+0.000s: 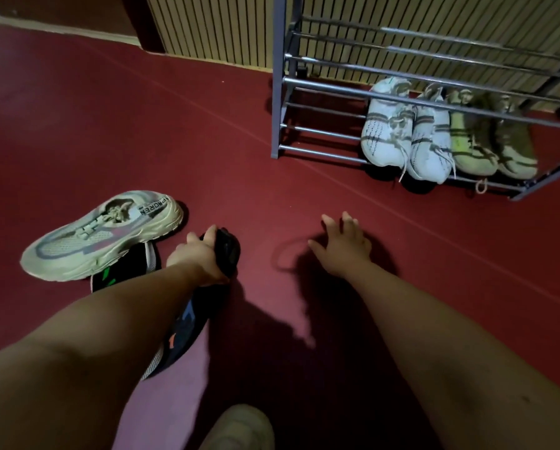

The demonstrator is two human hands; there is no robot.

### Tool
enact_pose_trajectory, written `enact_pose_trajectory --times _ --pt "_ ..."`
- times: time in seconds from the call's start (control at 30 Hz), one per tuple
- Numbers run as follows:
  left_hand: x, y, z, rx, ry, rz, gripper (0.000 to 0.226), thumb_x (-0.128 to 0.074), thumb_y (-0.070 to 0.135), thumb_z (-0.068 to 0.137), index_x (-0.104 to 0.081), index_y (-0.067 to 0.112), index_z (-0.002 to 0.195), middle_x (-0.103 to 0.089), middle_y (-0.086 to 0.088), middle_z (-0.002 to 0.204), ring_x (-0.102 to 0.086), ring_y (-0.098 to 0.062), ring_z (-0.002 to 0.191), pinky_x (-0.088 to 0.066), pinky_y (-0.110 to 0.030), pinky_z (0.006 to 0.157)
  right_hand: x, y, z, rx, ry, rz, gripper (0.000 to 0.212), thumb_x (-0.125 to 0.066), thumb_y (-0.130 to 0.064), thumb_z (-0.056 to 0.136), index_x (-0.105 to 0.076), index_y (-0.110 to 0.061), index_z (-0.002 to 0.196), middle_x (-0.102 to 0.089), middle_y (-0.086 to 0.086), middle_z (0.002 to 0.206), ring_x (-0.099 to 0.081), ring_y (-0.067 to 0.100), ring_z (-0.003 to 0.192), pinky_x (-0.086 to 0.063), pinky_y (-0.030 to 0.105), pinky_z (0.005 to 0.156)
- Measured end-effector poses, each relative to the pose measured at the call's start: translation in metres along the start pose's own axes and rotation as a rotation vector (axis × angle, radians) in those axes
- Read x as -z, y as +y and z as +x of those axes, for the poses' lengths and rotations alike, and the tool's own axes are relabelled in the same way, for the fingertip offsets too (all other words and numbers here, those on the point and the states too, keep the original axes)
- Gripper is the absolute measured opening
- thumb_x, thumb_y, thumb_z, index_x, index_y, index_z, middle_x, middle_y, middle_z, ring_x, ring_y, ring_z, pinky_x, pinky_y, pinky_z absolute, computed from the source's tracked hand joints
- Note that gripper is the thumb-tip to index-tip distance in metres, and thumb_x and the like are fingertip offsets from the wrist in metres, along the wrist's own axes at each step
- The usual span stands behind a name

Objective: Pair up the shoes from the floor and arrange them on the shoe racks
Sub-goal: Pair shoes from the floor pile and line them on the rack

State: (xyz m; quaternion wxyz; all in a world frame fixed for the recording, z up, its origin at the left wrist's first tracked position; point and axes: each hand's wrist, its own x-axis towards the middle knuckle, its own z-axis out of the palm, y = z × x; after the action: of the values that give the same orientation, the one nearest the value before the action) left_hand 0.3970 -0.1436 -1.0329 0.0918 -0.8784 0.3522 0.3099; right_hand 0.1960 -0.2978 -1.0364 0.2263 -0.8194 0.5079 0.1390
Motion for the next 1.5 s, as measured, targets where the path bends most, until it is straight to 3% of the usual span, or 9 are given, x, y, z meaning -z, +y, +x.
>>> enact_pose_trajectory --times 0.4,0.67,0.9,1.1,1.23,1.4,1.5 --pt "0.04 0.102 -0.003 -0.188 0.091 -0.191 0.115 -0.079 0.05 0.064 -0.003 0.034 0.149 -0.023 -0.016 0.146 -0.04 -0.042 0.127 -0.037 -0.043 0.106 0.016 0.078 -0.021 -0.161 -0.01 0.033 0.066 -0.038 -0.052 0.095 -0.011 -0.028 0.151 0.009 0.008 0.159 0.005 0.029 0.146 -0.008 0.05 0.114" --pt "0.06 0.208 -0.025 -0.329 0.132 -0.572 0.112 -0.074 0.059 0.066 -0.008 0.024 0.15 -0.029 -0.016 0.143 -0.044 -0.033 0.126 -0.036 -0.034 0.106 0.032 0.132 -0.036 -0.277 0.119 0.127 0.065 -0.046 -0.054 0.092 -0.02 -0.033 0.148 0.001 0.006 0.159 -0.003 0.027 0.145 -0.01 0.048 0.113" --pt "0.041 0.255 -0.031 -0.312 0.144 -0.462 0.115 -0.074 0.059 0.066 -0.004 0.022 0.15 -0.021 -0.015 0.148 -0.037 -0.037 0.132 -0.034 -0.039 0.107 0.048 0.179 -0.058 -0.419 0.092 0.154 0.064 -0.042 -0.055 0.093 -0.02 -0.03 0.148 -0.002 0.009 0.158 -0.008 0.031 0.144 -0.011 0.05 0.113" --pt "0.006 0.304 -0.04 -0.153 0.051 -0.466 0.091 -0.062 0.045 0.085 -0.002 0.031 0.151 -0.001 -0.013 0.156 -0.021 -0.038 0.139 -0.022 -0.043 0.113 0.046 0.213 -0.076 -0.443 0.03 0.12 0.067 -0.042 -0.054 0.093 -0.014 -0.03 0.15 -0.001 0.008 0.159 -0.006 0.029 0.145 -0.011 0.05 0.114" --pt "-0.014 0.324 -0.046 -0.276 0.068 -0.238 0.088 -0.058 0.052 0.085 -0.002 0.035 0.15 0.002 -0.01 0.158 -0.003 -0.035 0.144 -0.009 -0.046 0.117 0.05 0.238 -0.087 -0.463 -0.004 0.129 0.067 -0.043 -0.052 0.094 -0.014 -0.029 0.15 0.001 0.008 0.159 -0.003 0.029 0.145 -0.01 0.05 0.114" --pt "-0.03 0.36 -0.07 -0.458 0.196 -0.062 0.089 -0.055 0.059 0.083 -0.006 0.031 0.151 -0.006 -0.012 0.158 -0.003 -0.035 0.144 -0.009 -0.045 0.116 0.064 0.28 -0.098 -0.519 0.036 0.198 0.066 -0.044 -0.05 0.094 -0.017 -0.026 0.149 0.0 0.009 0.158 -0.002 0.029 0.145 -0.009 0.05 0.114" --pt "-0.033 0.385 -0.078 -0.583 0.151 0.138 0.09 -0.052 0.063 0.083 0.001 0.033 0.15 0.004 -0.008 0.159 0.005 -0.032 0.145 -0.006 -0.047 0.116 0.067 0.306 -0.105 -0.55 0.062 0.246 0.065 -0.044 -0.05 0.094 -0.017 -0.026 0.149 0.001 0.009 0.159 0.0 0.03 0.145 -0.008 0.051 0.114"
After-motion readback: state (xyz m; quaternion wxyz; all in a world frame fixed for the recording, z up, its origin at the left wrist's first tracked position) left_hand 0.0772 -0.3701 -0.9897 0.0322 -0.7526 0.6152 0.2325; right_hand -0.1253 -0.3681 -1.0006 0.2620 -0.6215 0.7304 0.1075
